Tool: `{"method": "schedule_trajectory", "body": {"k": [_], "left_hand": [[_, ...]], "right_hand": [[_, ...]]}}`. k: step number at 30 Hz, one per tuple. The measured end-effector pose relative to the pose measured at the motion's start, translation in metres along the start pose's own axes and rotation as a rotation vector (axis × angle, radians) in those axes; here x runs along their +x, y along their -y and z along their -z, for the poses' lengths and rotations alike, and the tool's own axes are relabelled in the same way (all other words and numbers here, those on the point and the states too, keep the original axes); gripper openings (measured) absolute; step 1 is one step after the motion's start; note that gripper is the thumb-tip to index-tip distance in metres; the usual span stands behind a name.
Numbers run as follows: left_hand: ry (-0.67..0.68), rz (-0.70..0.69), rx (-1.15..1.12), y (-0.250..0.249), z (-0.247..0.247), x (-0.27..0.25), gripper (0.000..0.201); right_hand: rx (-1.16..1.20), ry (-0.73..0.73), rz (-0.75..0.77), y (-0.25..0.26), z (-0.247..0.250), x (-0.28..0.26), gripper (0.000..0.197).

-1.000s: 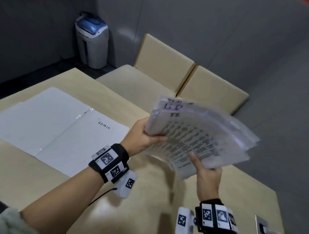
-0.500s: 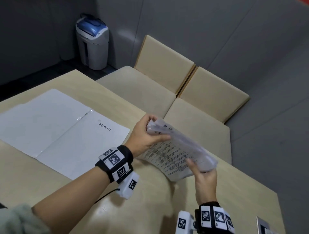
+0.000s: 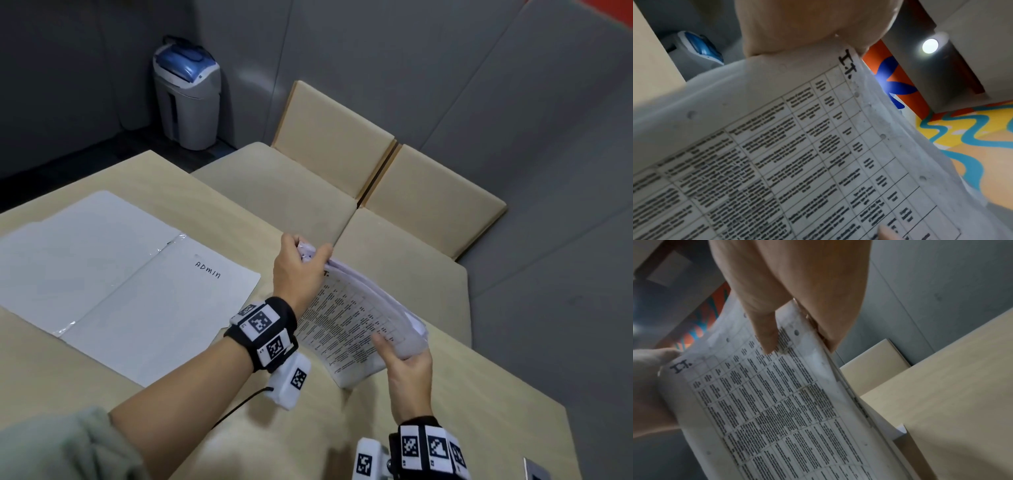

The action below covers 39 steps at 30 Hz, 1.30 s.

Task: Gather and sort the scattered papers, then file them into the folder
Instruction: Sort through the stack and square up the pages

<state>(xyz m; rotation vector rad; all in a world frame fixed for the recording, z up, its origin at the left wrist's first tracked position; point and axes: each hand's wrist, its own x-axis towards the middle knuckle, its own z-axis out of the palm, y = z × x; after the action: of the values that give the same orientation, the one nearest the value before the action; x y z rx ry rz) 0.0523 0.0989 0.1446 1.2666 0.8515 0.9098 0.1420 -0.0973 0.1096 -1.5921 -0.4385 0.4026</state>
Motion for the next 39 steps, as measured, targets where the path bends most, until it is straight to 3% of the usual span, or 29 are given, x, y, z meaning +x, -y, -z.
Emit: {"method": "schedule_trajectory", "body": {"k": [6,8,12,17,20,24,30,33,39], "left_hand": [[0.036,-0.016,0.023,0.003,-0.003,0.005,0.03],[0.073,-0.01,-0.007,0.001,-0.001,0.005,0.032],[0.326,0.037,-0.066,0.003,0.012,0.003,0.064],[0.506,0.059,0.163,0.047,0.034,0.008,0.055],[0.517,0.084,0.232,0.064,0.038,0.006,0.042],[0.469,0.116,0.116,0.058,0.042,0.002,0.035],[0.531,0.135,-0.027,0.042,0.045,-0.005,0.024],[0.458,0.066,-0.056,0.035,0.041,-0.012,0.017],[0.458,0.032,-0.124,0.019,0.041,-0.018,0.034]], "right_hand": [[0.031,0.056,-0.042,-0.007,-0.003,0.007,0.046],[0.049,0.054,-0.073,-0.006,-0.005,0.01,0.033],[0.1,0.006,-0.096,-0.005,-0.006,0.013,0.018],[0.084,0.001,-0.134,-0.016,-0.006,0.01,0.022],[0.005,0.027,-0.189,-0.026,-0.009,0.007,0.031],[0.014,0.01,-0.202,-0.016,-0.007,0.005,0.017],[0.085,-0.043,-0.058,0.024,-0.003,-0.002,0.022],[0.113,-0.099,0.01,0.034,-0.003,-0.007,0.02],[0.145,-0.16,0.083,0.041,0.005,-0.011,0.025]]}}
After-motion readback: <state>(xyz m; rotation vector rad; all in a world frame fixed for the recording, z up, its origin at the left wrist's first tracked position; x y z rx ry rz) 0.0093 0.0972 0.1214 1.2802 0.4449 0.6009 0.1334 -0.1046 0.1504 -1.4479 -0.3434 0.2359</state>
